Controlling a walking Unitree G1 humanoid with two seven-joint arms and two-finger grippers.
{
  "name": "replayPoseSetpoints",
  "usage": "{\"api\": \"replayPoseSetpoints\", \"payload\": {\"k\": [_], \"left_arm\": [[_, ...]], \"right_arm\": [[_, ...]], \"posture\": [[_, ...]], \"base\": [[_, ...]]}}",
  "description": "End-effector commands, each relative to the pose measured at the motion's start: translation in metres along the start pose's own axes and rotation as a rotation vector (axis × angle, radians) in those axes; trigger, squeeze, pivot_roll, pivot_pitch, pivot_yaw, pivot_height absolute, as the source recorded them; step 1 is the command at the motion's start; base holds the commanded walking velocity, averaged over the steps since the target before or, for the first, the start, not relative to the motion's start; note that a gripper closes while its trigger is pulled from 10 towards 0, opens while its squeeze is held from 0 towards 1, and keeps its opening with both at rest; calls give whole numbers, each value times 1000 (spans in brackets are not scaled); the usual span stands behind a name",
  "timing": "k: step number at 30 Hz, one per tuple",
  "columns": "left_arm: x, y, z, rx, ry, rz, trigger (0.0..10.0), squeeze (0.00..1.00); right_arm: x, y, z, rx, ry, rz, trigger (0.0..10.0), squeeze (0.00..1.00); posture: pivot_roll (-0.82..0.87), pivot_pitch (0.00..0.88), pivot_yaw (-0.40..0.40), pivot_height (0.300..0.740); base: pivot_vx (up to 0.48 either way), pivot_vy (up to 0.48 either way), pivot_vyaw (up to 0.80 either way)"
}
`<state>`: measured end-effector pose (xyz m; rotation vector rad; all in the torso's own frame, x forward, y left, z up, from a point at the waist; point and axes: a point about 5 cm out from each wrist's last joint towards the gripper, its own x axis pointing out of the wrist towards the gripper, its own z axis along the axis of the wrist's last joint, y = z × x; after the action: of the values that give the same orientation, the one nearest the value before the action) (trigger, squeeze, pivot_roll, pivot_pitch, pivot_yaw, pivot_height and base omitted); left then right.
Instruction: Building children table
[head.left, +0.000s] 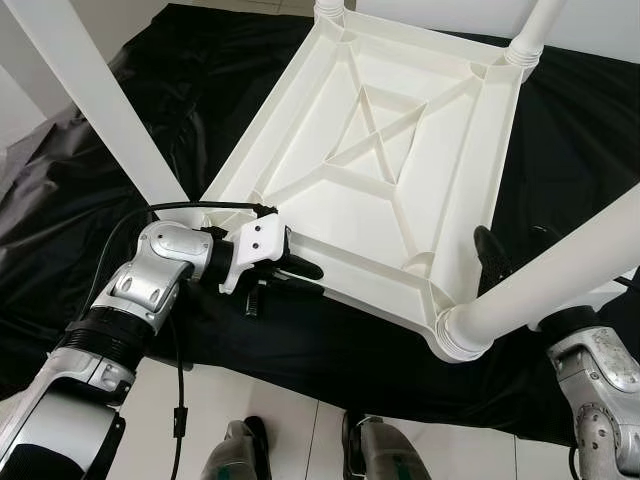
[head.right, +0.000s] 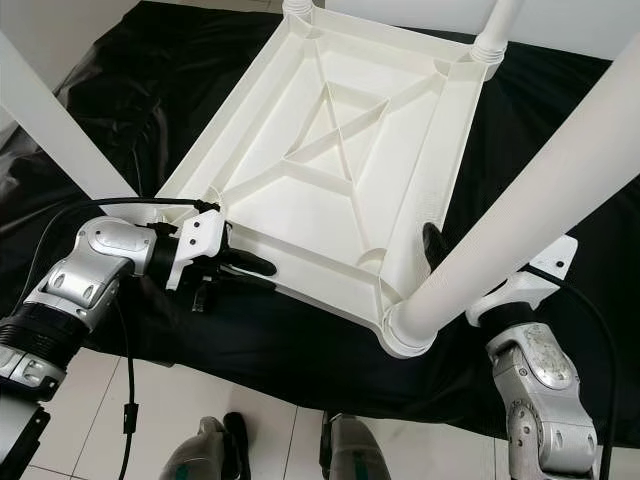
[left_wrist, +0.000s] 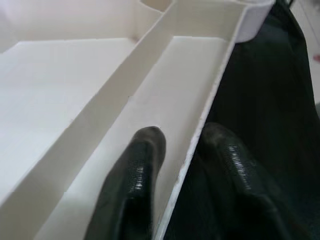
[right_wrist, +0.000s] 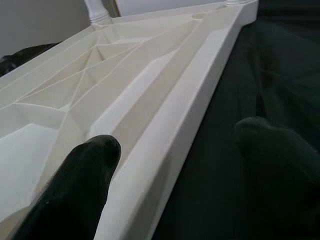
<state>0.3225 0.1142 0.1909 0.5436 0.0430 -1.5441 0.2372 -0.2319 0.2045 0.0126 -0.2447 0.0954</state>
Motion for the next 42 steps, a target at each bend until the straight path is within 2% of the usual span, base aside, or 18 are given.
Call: {"api": "replayPoseSetpoints", "payload": {"k": [1,3,4,7,8,12,14,15,17,23,24,26,30,32,35,36,37,42], "left_arm": [[-7,-4,-24,-117,49,103,10000,1000],[-8,-5,-23,-97,58,109,10000,1000],[-8,-5,-23,-81,63,125,10000,1000],[-8,-6,-23,-71,66,136,10000,1000],[-8,-7,-19,-62,45,153,10000,0],[-8,-9,-12,-75,2,175,10000,0],[-4,-13,7,-74,-94,211,10000,0],[-4,-13,7,-74,-94,211,10000,0],[0,-17,20,-70,-155,238,10000,0],[4,-23,31,-64,-200,241,10000,0],[4,-25,36,-65,-220,239,10000,0],[4,-25,36,-65,-220,239,10000,0],[5,-28,42,-73,-239,238,10000,0],[5,-30,44,-74,-246,240,10000,0],[4,-31,46,-82,-245,243,10000,0],[5,-33,47,-98,-242,243,10000,0],[6,-34,47,-102,-242,243,10000,0],[9,-36,45,-107,-234,256,10000,0]], "right_arm": [[-10,-8,-3,-2,3,-33,10000,1000],[-13,-8,-3,-3,10,-29,10000,1000],[-17,-7,-4,-8,17,-14,10000,949],[-20,-6,-4,-11,22,-3,10000,949],[-25,-6,-4,-2,27,16,10000,0],[-32,-5,-2,6,30,41,10000,0],[-41,-8,1,18,33,76,10000,0],[-41,-8,1,18,33,76,10000,0],[-47,-9,6,34,41,129,10000,0],[-51,-15,13,17,58,181,10000,0],[-56,-16,17,23,75,237,10000,0],[-56,-16,17,23,75,237,10000,0],[-69,-16,21,30,115,324,10000,0],[-91,-12,20,43,203,466,10000,0],[-98,-10,20,55,235,514,10000,0],[-114,-2,16,69,322,635,10000,0],[-122,1,15,75,365,692,10000,0],[-125,2,15,82,394,735,10000,0]], "posture": [[4,219,27,740],[2,218,29,740],[-1,214,36,740],[-2,214,39,740],[-9,211,53,740],[-11,211,54,740],[-9,213,66,740],[-9,213,66,740],[-5,217,67,740],[-13,224,68,740],[-18,228,72,740],[-18,228,72,740],[-26,232,78,740],[-36,239,86,740],[-38,239,88,740],[-44,243,96,740],[-44,243,96,740],[-43,242,100,740]], "base": [[0,0,0],[0,0,0],[0,0,0],[0,0,0],[0,0,0],[0,0,0],[0,0,0],[0,0,0],[0,0,0],[0,0,0],[0,0,0],[0,0,0],[0,0,0],[0,0,0],[0,0,0],[0,0,0],[0,0,0],[0,0,0]]}}
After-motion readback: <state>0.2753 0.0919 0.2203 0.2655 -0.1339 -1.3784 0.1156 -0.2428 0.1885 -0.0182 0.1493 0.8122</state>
